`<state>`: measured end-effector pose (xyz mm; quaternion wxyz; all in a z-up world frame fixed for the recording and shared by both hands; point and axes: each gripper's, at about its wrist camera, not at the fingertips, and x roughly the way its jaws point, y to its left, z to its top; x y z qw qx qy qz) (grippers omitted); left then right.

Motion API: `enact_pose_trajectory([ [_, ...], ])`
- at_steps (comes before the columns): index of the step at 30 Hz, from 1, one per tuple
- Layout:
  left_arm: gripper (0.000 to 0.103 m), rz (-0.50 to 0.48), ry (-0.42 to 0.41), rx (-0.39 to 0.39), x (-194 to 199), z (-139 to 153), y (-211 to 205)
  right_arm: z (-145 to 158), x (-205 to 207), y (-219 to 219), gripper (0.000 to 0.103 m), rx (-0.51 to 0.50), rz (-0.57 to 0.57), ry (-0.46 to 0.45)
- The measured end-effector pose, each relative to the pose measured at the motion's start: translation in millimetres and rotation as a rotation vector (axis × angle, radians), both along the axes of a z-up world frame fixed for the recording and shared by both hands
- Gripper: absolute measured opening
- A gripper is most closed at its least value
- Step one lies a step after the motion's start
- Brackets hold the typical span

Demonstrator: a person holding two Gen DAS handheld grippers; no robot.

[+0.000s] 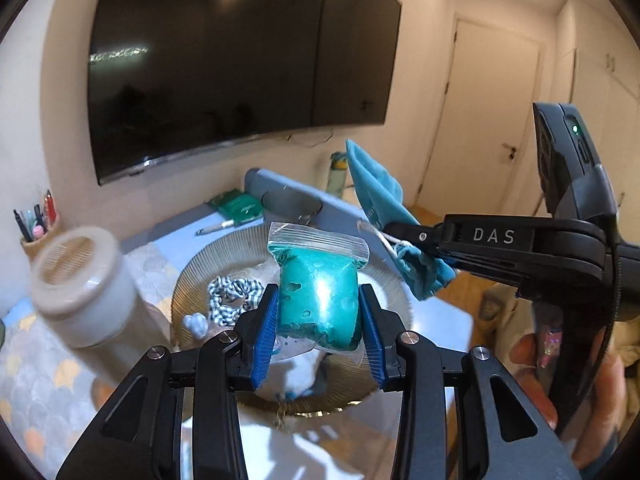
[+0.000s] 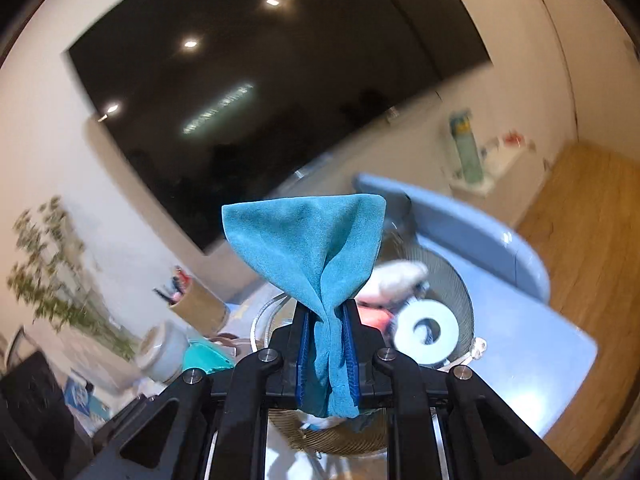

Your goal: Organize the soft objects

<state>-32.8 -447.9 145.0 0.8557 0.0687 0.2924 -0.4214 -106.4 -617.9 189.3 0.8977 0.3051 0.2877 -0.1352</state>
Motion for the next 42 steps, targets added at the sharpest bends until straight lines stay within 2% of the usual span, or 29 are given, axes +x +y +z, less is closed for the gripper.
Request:
enact_pose_trajectory([
  [5, 0.036, 0.055, 0.000, 0.049, 14.4, -27.5, -17.1, -21.6, 15.7, -12.2, 0.015, -0.008, -0.018, 0.096],
  [8, 0.036, 0.042, 0.005, 0.066, 18.1, -38.3, -22.2, -28.8, 24.3, -13.5, 0.021, -0.041, -0.015, 0.161],
  [10, 0.039, 0.013, 0.015, 0.063, 16.6, -44.3, -23.2, -32.0, 25.6, -15.1, 0.042, -0.056, -0.013, 0.187],
  [11, 0.052, -0.003, 0.021, 0.066, 15.5, -46.6, -23.0, -32.0, 24.7, -15.0, 0.063, -0.064, -0.014, 0.183],
  [12, 0.067, -0.008, 0.014, 0.077, 14.5, -48.2, -22.8, -30.3, 21.9, -14.6, 0.074, -0.075, -0.009, 0.165],
  [14, 0.081, -0.016, -0.015, 0.076, 8.5, -48.0, -18.6, -30.3, 17.3, -14.7, 0.075, -0.082, -0.003, 0.143],
  [17, 0.083, -0.047, -0.005, 0.083, -2.3, -45.0, -9.4, -31.5, 11.4, -17.5, 0.075, -0.051, -0.004, 0.132],
  [20, 0.088, -0.060, -0.015, 0.057, -11.4, -44.0, 2.8, -27.5, 2.2, -16.3, 0.075, -0.042, -0.004, 0.110],
  [26, 0.088, -0.078, 0.004, 0.054, -31.8, -28.2, 46.7, -16.2, -19.1, 3.2, 0.076, -0.046, 0.005, 0.085],
  [29, 0.088, -0.013, -0.101, 0.155, -49.2, -17.2, 82.1, -10.5, -36.0, 16.8, 0.079, -0.070, 0.006, 0.084],
  [31, 0.088, 0.021, -0.133, 0.174, -54.5, -10.7, 113.2, -5.5, -45.7, 27.0, 0.082, -0.074, 0.011, 0.067],
  [34, 0.088, 0.074, -0.130, 0.162, -52.4, 6.2, 164.1, 2.0, -49.5, 46.9, 0.083, -0.059, 0.062, 0.036],
  [38, 0.088, 0.217, -0.172, 0.139, -46.1, 44.4, 233.1, 15.9, -35.1, 92.1, 0.084, -0.008, 0.239, 0.003],
  [42, 0.088, 0.440, -0.211, 0.117, -41.3, 87.4, 310.1, 37.1, -21.5, 154.6, 0.085, -0.069, 0.382, -0.033],
])
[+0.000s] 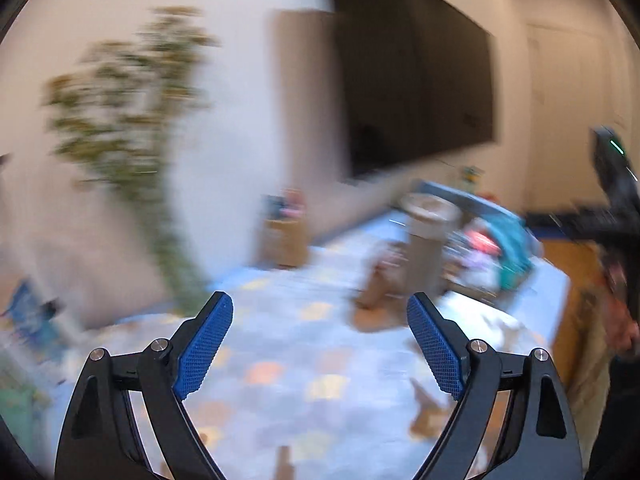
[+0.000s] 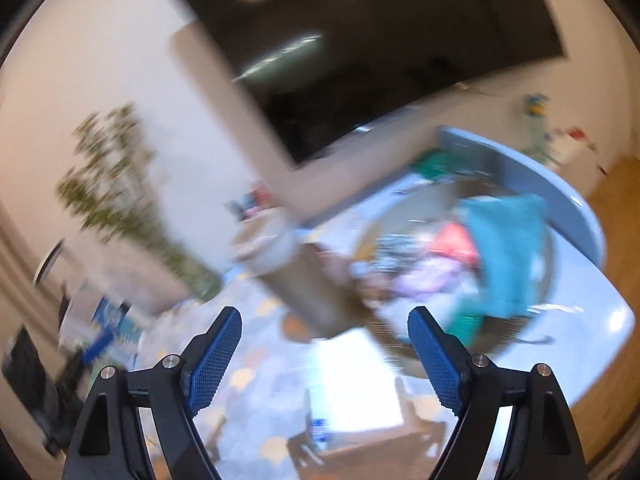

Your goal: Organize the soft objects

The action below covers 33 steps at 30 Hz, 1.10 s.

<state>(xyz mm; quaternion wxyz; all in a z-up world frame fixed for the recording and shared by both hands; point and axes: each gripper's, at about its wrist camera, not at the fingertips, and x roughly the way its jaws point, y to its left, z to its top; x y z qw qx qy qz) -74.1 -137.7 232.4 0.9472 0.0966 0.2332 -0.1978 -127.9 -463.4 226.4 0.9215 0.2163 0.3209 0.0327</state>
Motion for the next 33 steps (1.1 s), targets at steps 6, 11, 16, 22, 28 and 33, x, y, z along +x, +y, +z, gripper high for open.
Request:
enact_pose_trajectory([
  [6, 0.102, 0.262, -0.080, -0.194, -3.9, 16.2, 96.7, 10.1, 30.2, 115.1, 0.102, 0.054, 0.273, -0.090],
  [11, 0.102, 0.384, -0.110, -0.200, 14.1, -41.7, 120.8, -14.7, 71.9, 198.6, 0.102, -0.081, 0.268, -0.112],
  [16, 0.102, 0.592, -0.171, -0.194, 48.5, -119.7, 128.0, -61.9, 89.5, 264.0, 0.102, -0.502, -0.029, -0.308],
  [22, 0.102, 0.518, -0.001, -0.184, 71.8, -166.9, 123.7, -120.5, 103.5, 278.3, 0.102, -0.487, 0.012, -0.270],
  [28, 0.102, 0.521, -0.009, -0.118, 71.2, -171.5, 114.3, -137.7, 109.3, 256.8, 0.102, -0.396, 0.019, -0.189],
  [33, 0.102, 0.521, -0.022, -0.104, 70.0, -169.3, 112.6, -144.8, 116.9, 245.0, 0.102, -0.354, 0.022, -0.132],
])
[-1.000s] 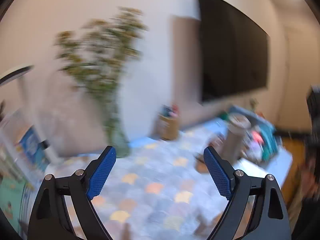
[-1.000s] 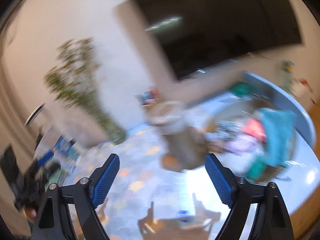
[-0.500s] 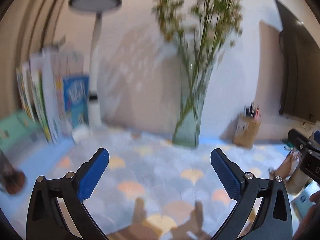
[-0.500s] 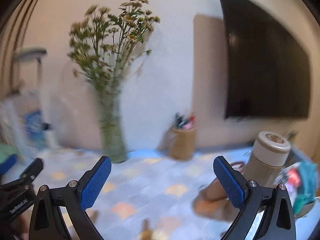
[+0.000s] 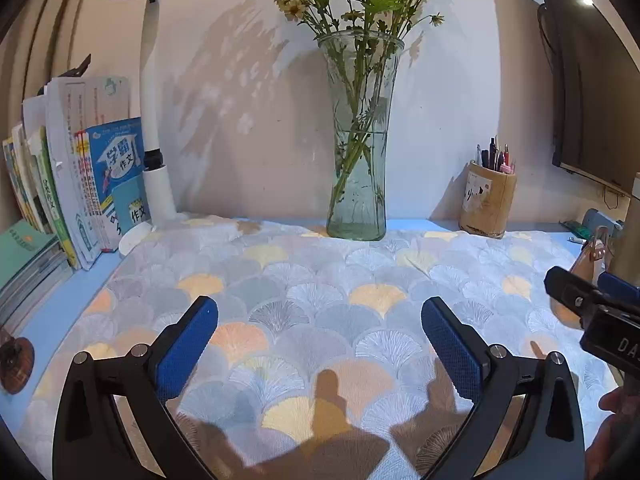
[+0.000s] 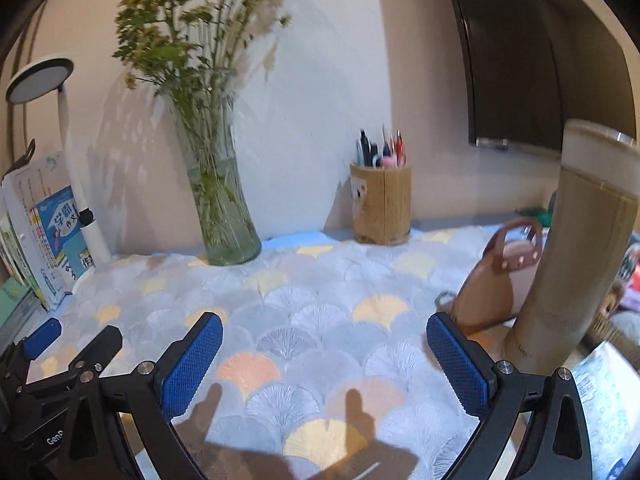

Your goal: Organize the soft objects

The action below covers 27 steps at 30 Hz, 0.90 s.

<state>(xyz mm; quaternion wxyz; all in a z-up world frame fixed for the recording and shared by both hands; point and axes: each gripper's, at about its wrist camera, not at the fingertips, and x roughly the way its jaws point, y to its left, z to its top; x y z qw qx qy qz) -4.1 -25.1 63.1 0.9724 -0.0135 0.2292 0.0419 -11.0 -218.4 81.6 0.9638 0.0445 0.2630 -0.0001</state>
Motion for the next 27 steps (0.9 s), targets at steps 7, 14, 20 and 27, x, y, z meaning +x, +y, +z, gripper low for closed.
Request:
enact_pose_trajectory([
  [7, 0.102, -0.012, -0.004, 0.022, 0.4, -0.2, -3.6, -6.0, 4.0, 2.1, 0.102, -0.014, 0.004, 0.037],
  [14, 0.102, -0.049, 0.025, 0.022, 5.3, -2.1, -4.9, -10.7, 8.6, 1.6, 0.102, -0.014, 0.010, 0.067],
  [20, 0.102, -0.052, 0.038, 0.012, 6.9, -3.3, -3.9, -15.3, 13.0, 4.1, 0.102, -0.022, 0.019, 0.094],
  [27, 0.102, -0.045, 0.050, 0.009, 6.7, -4.8, -4.2, -17.9, 15.1, 8.4, 0.102, -0.043, 0.028, 0.108],
])
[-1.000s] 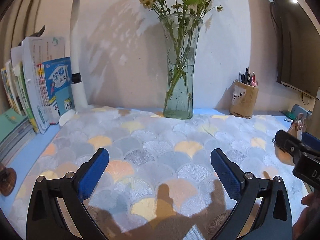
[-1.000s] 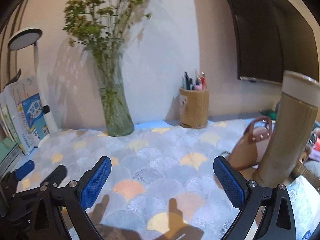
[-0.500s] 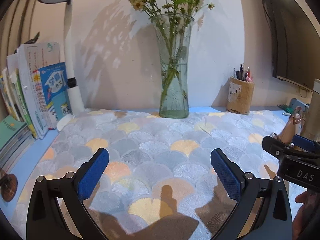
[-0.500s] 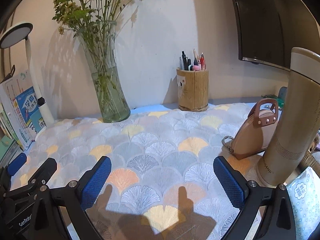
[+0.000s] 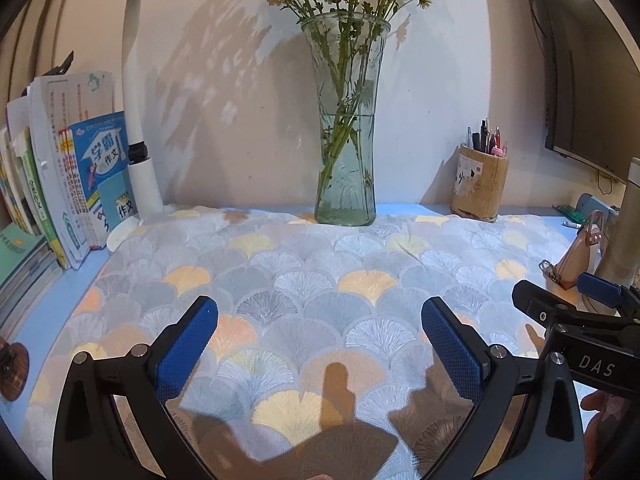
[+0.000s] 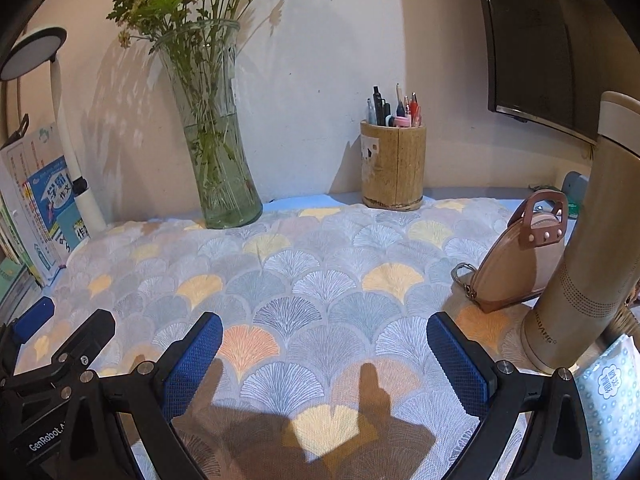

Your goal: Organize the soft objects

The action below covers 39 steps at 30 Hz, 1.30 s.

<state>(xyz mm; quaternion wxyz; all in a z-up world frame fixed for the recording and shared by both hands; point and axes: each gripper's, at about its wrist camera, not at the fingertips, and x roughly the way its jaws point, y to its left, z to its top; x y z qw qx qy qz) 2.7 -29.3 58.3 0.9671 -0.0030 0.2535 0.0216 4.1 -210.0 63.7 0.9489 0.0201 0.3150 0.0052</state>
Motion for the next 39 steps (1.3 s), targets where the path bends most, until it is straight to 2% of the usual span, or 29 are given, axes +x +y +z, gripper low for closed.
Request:
enact_pose_trajectory([
  [18, 0.102, -0.017, 0.023, 0.010, 4.6, -2.9, -1.6, -2.1, 1.4, 2.1, 0.102, -0.003, 0.000, 0.017],
  [39, 0.102, 0.023, 0.045, -0.022, 8.9, -4.6, 9.8, -4.9, 2.1, 4.9, 0.102, -0.037, 0.022, 0.025],
])
